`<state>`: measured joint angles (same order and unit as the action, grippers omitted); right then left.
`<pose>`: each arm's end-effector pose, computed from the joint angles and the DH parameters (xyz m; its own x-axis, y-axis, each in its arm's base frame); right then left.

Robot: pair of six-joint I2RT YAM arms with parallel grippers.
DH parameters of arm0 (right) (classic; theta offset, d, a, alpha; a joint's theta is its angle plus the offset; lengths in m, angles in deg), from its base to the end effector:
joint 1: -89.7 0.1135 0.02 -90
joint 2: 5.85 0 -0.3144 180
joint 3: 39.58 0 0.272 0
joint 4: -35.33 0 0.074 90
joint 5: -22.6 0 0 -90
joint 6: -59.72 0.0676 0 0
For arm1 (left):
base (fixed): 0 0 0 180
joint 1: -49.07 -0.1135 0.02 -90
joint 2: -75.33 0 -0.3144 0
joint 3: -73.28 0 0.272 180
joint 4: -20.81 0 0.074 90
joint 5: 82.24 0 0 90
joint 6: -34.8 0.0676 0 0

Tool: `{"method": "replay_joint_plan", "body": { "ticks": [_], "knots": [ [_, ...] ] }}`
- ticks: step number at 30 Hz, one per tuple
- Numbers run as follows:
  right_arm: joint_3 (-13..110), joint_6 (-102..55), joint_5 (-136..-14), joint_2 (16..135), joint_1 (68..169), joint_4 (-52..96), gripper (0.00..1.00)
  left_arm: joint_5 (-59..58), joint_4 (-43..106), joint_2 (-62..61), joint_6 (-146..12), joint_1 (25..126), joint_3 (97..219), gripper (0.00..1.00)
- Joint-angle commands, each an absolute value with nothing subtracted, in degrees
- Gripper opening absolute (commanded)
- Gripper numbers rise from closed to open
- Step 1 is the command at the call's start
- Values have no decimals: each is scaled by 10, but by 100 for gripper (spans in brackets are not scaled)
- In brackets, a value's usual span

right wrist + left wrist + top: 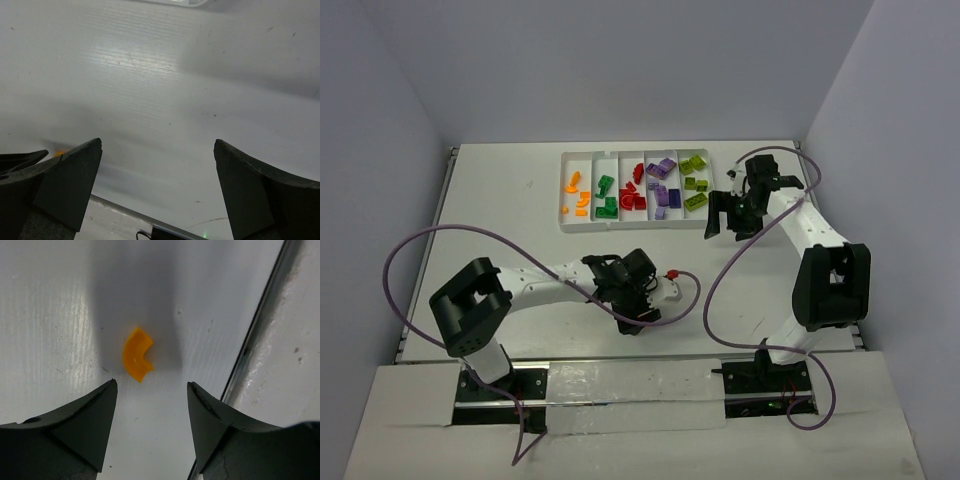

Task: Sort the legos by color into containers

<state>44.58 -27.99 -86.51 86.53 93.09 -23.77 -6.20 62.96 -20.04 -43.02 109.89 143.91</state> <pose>0.3535 0.0431 0.2615 -0.9276 -0.0171 -0.3732 -0.1449 0.9372 0.3172 0.1570 -0.3146 0.1843 -0.2498 0.8673 -0.4305 0.9680 0.2123 -0.1341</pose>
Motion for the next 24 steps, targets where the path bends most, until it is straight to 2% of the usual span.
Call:
{"method": "replay_joint_plan", "body": {
  "ticks": [1,15,24],
  "knots": [
    [471,-280,-860,856,920,-247,100,-14,603,-224,-447,1102,1464,66],
    [470,-282,-864,858,914,-251,100,17,583,-263,-463,1128,1487,61],
    [473,-285,-865,862,913,-255,100,36,576,-261,-469,1130,1478,38]
  ]
}}
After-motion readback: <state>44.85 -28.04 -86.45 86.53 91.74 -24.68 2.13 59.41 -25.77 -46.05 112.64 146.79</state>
